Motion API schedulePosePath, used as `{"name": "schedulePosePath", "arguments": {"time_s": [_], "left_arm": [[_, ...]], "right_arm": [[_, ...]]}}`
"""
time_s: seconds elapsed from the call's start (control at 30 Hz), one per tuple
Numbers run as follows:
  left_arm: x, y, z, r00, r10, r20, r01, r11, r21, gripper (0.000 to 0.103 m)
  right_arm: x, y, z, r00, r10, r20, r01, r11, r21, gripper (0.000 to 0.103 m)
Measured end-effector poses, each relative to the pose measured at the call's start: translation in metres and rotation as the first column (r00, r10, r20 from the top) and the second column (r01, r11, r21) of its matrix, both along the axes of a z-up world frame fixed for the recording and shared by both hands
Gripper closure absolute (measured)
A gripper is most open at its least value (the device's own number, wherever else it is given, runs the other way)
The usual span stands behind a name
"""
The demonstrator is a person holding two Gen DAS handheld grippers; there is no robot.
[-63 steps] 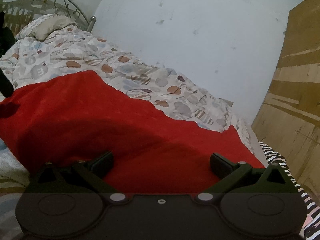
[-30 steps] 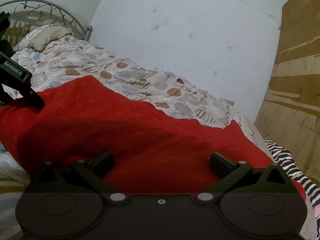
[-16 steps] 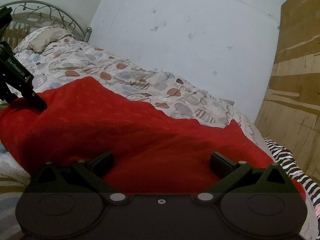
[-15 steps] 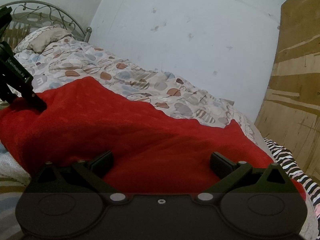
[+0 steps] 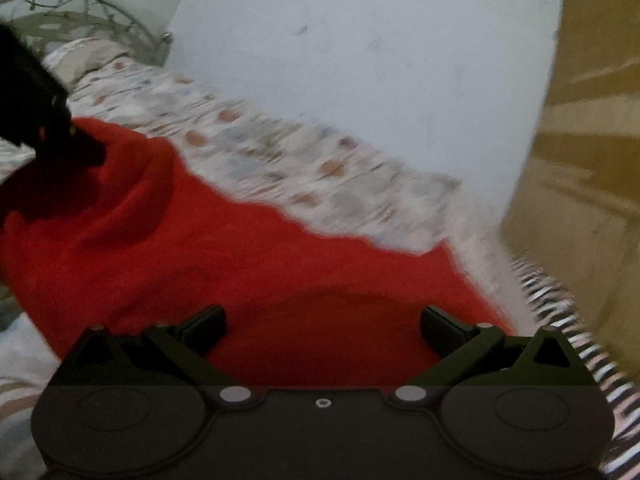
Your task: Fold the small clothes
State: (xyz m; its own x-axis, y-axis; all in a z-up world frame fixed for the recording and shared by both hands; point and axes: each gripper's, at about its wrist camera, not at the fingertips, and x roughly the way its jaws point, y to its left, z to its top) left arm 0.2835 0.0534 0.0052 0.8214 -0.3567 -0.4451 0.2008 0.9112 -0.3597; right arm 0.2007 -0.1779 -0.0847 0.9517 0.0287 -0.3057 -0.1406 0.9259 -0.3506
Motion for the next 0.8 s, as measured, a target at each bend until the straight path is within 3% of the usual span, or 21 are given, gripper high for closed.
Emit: {"name": "schedulePosePath", "arguments": {"time_s": [0.07, 0.2, 0.3, 0.4, 0.5, 0.57, 0.63, 0.73, 0.8], "left_arm": [[0.007, -0.027, 0.014, 0.998, -0.053, 0.020, 0.052, 0.998, 0.021, 0.079], [0.016, -0.097, 0.023, 0.987, -0.158, -0.007, 0.158, 0.978, 0.140, 0.079], [0.014, -0.146, 0.005, 0.973, -0.231, -0.030, 0.230, 0.935, 0.268, 0.079], [0.013, -0.168, -0.016, 0.959, -0.270, -0.086, 0.284, 0.910, 0.302, 0.079], [0.007, -0.175, -0.022, 0.962, -0.263, -0.073, 0.272, 0.895, 0.353, 0.075], [0.004, -0.169, -0.017, 0.960, -0.272, -0.070, 0.280, 0.907, 0.314, 0.064], [0.003, -0.158, -0.013, 0.958, -0.279, -0.070, 0.288, 0.927, 0.241, 0.035], [0.006, -0.151, -0.007, 0.960, -0.272, -0.065, 0.280, 0.933, 0.226, 0.020], [0.005, -0.150, -0.005, 0.961, -0.271, -0.054, 0.276, 0.931, 0.240, 0.016]], "right_arm": [[-0.006, -0.012, 0.008, 0.998, -0.043, 0.051, 0.045, 0.998, -0.036, 0.000], [-0.018, -0.042, 0.007, 0.994, -0.102, 0.049, 0.106, 0.991, -0.084, 0.000], [-0.028, -0.057, -0.004, 0.992, -0.122, 0.017, 0.123, 0.986, -0.114, 0.000], [-0.037, -0.068, -0.014, 0.992, -0.123, -0.004, 0.123, 0.989, -0.086, 0.001], [-0.042, -0.071, -0.019, 0.993, -0.117, 0.004, 0.117, 0.991, -0.066, 0.001], [-0.041, -0.072, -0.021, 0.993, -0.120, 0.005, 0.120, 0.991, -0.053, 0.001], [-0.037, -0.073, -0.021, 0.992, -0.126, 0.001, 0.126, 0.991, -0.034, 0.001], [-0.035, -0.073, -0.020, 0.990, -0.138, -0.005, 0.138, 0.990, -0.002, 0.001], [-0.033, -0.073, -0.019, 0.990, -0.143, -0.008, 0.143, 0.990, 0.007, 0.001]]}}
